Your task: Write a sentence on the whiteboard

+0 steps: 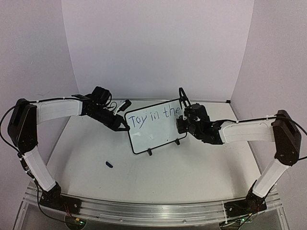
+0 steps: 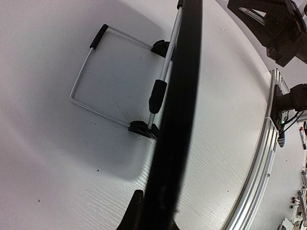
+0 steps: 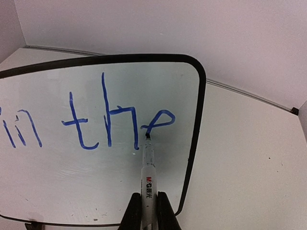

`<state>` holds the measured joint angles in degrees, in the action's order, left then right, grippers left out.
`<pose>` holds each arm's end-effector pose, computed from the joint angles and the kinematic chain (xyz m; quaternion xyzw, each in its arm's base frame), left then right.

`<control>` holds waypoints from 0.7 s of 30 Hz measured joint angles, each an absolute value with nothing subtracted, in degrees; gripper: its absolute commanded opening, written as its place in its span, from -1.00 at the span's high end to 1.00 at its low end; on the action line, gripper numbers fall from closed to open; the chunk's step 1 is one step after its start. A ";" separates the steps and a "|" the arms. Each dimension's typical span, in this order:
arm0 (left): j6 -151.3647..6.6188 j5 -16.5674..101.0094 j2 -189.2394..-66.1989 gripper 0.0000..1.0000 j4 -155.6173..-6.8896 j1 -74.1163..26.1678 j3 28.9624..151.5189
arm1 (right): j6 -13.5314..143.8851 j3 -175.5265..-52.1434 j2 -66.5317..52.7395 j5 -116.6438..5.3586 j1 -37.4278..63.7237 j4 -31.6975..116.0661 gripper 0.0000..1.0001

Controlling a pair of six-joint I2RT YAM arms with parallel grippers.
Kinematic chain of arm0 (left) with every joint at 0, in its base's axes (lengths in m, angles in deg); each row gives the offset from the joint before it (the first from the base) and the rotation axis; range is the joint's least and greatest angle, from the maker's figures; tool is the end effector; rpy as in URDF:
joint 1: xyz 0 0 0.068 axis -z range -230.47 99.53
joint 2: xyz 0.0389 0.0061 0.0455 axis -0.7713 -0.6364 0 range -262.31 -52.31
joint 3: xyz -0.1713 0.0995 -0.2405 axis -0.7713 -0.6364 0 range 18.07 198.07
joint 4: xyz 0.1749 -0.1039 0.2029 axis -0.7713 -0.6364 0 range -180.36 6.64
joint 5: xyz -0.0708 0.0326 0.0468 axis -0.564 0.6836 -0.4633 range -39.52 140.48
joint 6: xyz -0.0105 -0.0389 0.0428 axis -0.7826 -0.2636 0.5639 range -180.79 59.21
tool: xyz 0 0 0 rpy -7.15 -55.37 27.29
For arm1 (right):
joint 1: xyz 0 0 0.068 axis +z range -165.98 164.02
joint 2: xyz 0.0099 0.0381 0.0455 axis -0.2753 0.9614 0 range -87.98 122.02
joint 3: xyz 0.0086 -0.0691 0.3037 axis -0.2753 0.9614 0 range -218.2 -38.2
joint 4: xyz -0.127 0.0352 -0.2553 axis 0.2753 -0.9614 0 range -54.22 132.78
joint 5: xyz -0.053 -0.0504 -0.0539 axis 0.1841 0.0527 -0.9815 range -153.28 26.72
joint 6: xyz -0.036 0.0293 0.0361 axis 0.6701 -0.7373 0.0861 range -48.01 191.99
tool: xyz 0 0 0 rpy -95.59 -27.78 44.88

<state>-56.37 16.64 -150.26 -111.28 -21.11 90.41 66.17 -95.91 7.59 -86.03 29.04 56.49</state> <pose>0.3359 -0.2162 0.2629 0.3512 0.8430 -0.3346 0.2326 0.2977 0.2747 0.2498 -0.1751 0.8112 0.0793 0.5523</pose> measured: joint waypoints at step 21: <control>-56.35 16.64 -150.33 1.00 -111.34 -21.11 90.49 | 65.80 -96.66 8.69 -91.86 28.84 53.83 1.00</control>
<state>-56.35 16.64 -150.33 -111.34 -21.11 90.49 65.80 -96.66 8.69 -91.86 28.84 53.83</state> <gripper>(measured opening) 0.040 0.068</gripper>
